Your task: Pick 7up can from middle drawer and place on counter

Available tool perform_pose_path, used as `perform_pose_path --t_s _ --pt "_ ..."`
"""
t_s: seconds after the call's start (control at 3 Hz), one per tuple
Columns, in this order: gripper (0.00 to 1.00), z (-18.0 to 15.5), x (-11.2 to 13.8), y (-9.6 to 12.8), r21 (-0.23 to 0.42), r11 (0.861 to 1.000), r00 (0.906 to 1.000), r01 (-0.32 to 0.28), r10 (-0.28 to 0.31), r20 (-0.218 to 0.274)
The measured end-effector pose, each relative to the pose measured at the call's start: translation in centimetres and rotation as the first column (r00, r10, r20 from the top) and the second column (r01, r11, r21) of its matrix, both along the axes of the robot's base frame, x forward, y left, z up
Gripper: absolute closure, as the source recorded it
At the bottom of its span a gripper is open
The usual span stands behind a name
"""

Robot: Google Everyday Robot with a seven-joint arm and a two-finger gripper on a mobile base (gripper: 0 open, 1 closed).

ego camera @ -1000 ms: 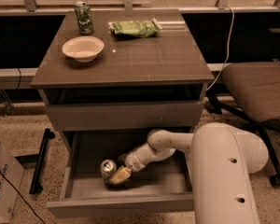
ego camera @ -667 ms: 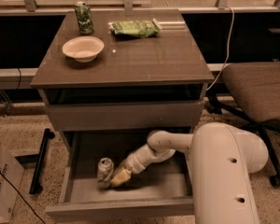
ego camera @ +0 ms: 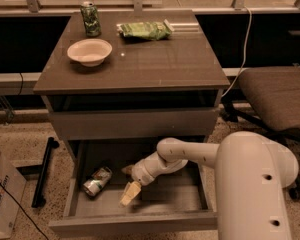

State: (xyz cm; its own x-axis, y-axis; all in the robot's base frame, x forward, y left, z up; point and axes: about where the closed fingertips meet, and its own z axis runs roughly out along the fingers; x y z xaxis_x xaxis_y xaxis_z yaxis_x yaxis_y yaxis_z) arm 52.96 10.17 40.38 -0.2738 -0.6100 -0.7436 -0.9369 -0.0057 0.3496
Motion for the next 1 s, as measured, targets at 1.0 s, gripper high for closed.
perform_pose_path --t_s 1.0 --pt "0.0 3.51 -0.75 2.01 0.065 0.996 0.9859 -0.065 0.054 0.158"
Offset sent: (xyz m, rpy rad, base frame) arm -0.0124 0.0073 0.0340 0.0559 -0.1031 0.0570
